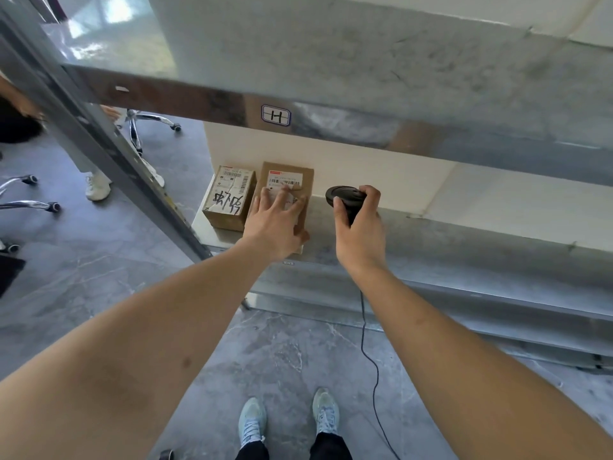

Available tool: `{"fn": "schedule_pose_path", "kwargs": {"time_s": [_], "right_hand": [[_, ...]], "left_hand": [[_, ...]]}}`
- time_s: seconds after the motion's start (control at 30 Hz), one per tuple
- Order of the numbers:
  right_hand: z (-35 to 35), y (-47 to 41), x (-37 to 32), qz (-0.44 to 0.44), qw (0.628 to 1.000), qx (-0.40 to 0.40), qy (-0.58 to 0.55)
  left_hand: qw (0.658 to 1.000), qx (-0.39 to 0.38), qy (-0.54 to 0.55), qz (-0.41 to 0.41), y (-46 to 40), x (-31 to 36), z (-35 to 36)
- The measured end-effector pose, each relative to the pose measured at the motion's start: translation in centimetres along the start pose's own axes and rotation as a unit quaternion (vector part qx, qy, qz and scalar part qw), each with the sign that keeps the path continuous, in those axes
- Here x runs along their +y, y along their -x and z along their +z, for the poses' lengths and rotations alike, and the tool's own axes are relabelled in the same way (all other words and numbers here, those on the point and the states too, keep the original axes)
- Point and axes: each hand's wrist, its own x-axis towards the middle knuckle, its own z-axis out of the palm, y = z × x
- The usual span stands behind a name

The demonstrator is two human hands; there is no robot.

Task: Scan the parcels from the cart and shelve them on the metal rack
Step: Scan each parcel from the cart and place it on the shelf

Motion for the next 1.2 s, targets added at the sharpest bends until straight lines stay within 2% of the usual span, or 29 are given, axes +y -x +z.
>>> {"fn": "schedule_pose_path", "kwargs": {"time_s": [0.4,0.63,0.9,1.2], "right_hand": [[-0.5,0.9,-0.7,0.006,1.000,0.015,-0.008],[-3.3,3.8,-0.5,0.021,0.997,0.072,-0.029],[-11.7,9.5,-0.1,0.048,0.981,0.185,-0.034],[-25.5,16.7,4.1,0.066,0.948,0.307,-0.044]], "left_hand": [[0.999,-0.024,-0.020,-0.011,0.3,-1.7,-1.1],[0.996,-0.003,-0.049,0.070,1.5,0.8,-3.5],[0.976,0.026,-0.084,0.197,5.5,9.5,-6.5],[0.943,0.050,-0.091,0.315,12.0,25.2,-8.6]]}}
